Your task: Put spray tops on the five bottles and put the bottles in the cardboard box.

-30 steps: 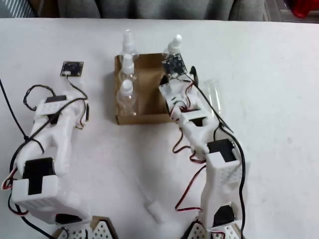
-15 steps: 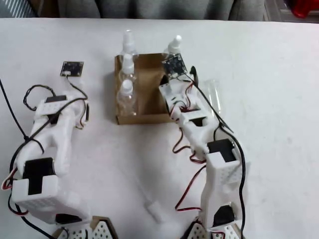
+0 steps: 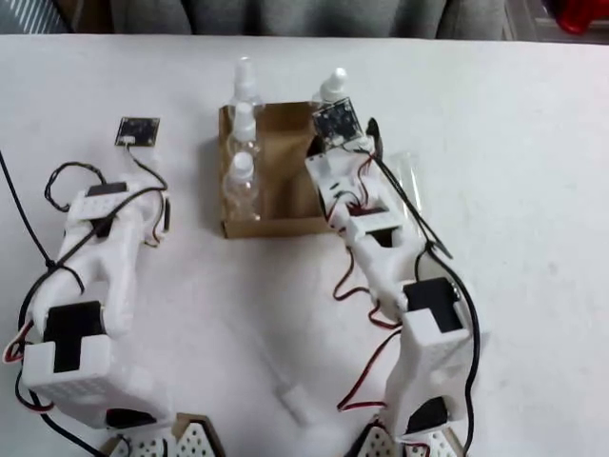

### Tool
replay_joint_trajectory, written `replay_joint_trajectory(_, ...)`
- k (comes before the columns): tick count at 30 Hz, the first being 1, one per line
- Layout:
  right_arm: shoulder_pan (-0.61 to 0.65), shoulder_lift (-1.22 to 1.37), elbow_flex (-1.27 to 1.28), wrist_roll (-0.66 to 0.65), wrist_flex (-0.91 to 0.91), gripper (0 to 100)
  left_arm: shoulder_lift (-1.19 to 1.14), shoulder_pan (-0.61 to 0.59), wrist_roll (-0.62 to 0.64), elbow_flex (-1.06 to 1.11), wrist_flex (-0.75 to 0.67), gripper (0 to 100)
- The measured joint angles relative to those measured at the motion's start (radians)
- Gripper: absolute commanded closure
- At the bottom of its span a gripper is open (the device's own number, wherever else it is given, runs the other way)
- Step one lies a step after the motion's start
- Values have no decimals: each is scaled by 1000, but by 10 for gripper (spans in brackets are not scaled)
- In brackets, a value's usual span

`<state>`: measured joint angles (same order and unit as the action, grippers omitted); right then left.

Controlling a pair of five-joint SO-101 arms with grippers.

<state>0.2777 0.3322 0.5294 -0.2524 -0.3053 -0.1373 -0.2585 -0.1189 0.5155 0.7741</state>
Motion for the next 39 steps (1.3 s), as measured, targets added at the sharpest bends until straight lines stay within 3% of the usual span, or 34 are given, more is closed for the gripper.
replay_joint_trajectory(11, 0, -262, 230, 0, 0, 683, 0, 0, 0, 0, 0, 980)
replay_joint_trajectory(23, 0, -793, 658, -3, 28, 683, 0, 0, 0, 0, 0, 980)
replay_joint_trajectory(31, -38, -1215, 792, -3, 400, 683, 0, 0, 0, 0, 0, 980)
replay_joint_trajectory(39, -166, -1682, 792, -3, 994, 683, 0, 0, 0, 0, 0, 980)
